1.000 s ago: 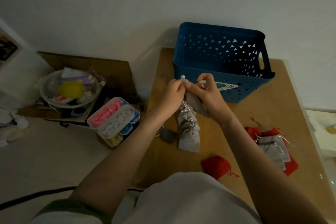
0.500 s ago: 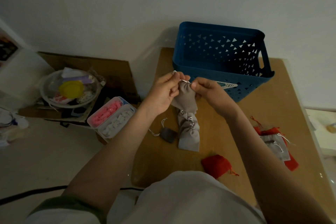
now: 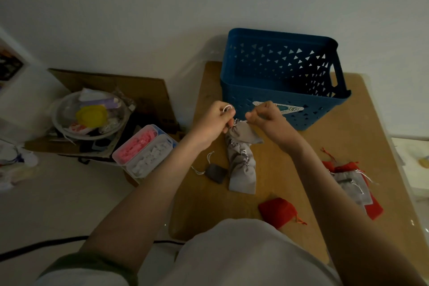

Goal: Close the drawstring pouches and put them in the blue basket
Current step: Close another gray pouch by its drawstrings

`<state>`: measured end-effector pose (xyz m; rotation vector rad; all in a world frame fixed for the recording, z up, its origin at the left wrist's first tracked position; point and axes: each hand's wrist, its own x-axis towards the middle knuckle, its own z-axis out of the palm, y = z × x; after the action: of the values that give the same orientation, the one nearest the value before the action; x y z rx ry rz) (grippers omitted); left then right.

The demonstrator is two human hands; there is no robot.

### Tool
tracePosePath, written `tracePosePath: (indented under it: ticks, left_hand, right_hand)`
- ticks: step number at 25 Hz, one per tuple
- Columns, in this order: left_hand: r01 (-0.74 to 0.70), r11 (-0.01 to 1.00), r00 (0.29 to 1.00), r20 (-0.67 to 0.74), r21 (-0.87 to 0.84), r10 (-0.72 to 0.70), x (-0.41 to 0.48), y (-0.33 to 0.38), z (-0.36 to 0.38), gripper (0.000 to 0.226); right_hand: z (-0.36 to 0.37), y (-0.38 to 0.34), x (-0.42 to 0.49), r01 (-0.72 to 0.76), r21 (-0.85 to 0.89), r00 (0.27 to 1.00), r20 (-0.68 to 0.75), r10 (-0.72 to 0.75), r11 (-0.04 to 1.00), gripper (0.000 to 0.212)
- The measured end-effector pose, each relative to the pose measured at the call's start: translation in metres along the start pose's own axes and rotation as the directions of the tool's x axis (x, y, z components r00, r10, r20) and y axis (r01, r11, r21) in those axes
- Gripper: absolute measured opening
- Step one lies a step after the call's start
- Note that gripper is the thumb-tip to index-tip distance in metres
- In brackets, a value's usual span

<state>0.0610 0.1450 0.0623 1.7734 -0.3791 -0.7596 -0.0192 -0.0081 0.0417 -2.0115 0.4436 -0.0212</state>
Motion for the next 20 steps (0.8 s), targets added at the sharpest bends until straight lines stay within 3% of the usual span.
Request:
tracePosePath:
  ticks: [3, 6, 9, 14, 17, 20]
  left_hand:
    - [-0.001, 1.0, 1.0, -0.027, -0.005, 0.001, 0.0, -0.001, 0.005, 0.016]
    - [0.005, 1.0, 0.998, -0.058, -0.026, -0.006, 0.0, -0.004, 0.015, 0.027]
    - [0.041, 0.995, 0.996, -0.07, -0.086, -0.047, -0.001, -0.003, 0.022, 0.034]
    - [0.028, 0.976, 1.0, 0.006, -0.214, -0.027, -0.003, -0.003, 0.019, 0.03]
    - [0.037, 0.966, 0.999, 0.02, -0.254, -0.033, -0.008, -0.002, 0.02, 0.033]
    - [0.037, 0.99, 0.995, 0.1, -0.138, -0.023, -0.014, 0.0, 0.021, 0.049]
  right_hand:
    - [0.002, -0.014, -0.008, -0.037, 0.336, 0.999, -0.011, 0.043, 0.941, 0.034]
    - [0.011, -0.018, -0.01, -0.055, 0.515, 0.998, 0.064, 0.025, 0.855, 0.03]
    - [0.018, -0.017, -0.011, 0.005, 0.562, 0.982, 0.153, -0.11, 0.827, 0.019]
    - [0.019, -0.022, -0.018, 0.107, 0.608, 0.961, 0.139, -0.238, 0.787, 0.017]
    - [0.021, -0.025, -0.017, 0.112, 0.553, 0.974, 0.105, -0.202, 0.825, 0.017]
    - [0.021, -0.03, -0.013, 0.094, 0.504, 0.989, 0.054, -0.14, 0.859, 0.024]
